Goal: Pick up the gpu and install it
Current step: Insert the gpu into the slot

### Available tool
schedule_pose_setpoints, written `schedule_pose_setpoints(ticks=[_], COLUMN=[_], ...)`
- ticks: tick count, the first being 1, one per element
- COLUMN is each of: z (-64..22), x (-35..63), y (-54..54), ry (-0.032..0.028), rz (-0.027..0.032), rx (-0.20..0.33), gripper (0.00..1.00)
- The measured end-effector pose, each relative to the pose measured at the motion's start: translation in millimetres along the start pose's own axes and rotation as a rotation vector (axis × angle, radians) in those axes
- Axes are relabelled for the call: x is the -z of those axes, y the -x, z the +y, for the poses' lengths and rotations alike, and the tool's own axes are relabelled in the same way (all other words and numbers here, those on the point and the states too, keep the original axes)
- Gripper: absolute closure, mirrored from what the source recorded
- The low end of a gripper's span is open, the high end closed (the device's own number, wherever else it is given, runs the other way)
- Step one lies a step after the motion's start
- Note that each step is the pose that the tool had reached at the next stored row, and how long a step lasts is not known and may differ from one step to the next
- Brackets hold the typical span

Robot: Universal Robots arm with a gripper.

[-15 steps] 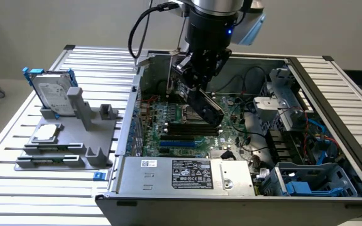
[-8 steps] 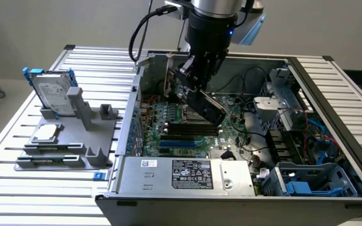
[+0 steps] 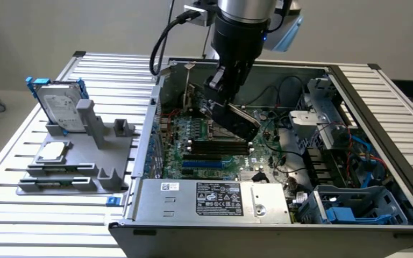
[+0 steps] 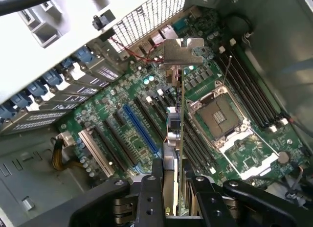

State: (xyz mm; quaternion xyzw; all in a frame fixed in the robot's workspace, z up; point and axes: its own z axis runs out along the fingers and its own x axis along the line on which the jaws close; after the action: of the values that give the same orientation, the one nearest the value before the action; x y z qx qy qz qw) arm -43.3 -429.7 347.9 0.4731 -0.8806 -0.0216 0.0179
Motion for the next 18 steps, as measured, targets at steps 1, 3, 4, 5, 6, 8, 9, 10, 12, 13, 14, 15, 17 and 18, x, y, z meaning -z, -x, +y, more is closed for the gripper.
schedule_pose_setpoints(ticks=[1,3,4,5,6,8,9,10,12,13,14,15,17,18], z=[0.0,-0.1,-0.1,-0.1,-0.1,-0.2,-0.2,-0.2,-0.2,-0.3,-0.3,-0.3,-0.3,-0.4], x=[-0.4,-1.1,-1.5,-1.9,-2.3,-3.1,-3.5,-3.8,-4.5,-5.0,-5.3,-5.6,-6.3,-6.7], y=[0.0,0.0,0.0,0.0,0.0,0.1,0.0,0.1,0.1,0.1,0.1,0.1,0.1,0.1], ry=[0.0011,0.0031,0.0041,0.0052,0.0062,0.0079,0.0087,0.0095,0.0108,0.0112,0.0116,0.0120,0.0124,0.0125], rz=[-0.0008,-0.0026,-0.0034,-0.0044,-0.0051,-0.0063,-0.0069,-0.0072,-0.0076,-0.0074,-0.0071,-0.0067,-0.0053,-0.0045], rx=[0.018,0.054,0.072,0.092,0.110,0.146,0.164,0.182,0.218,0.237,0.254,0.273,0.309,0.327], gripper=[0.74,0.74,0.74,0.74,0.74,0.74,0.74,0.74,0.74,0.74,0.74,0.74,0.74,0.74])
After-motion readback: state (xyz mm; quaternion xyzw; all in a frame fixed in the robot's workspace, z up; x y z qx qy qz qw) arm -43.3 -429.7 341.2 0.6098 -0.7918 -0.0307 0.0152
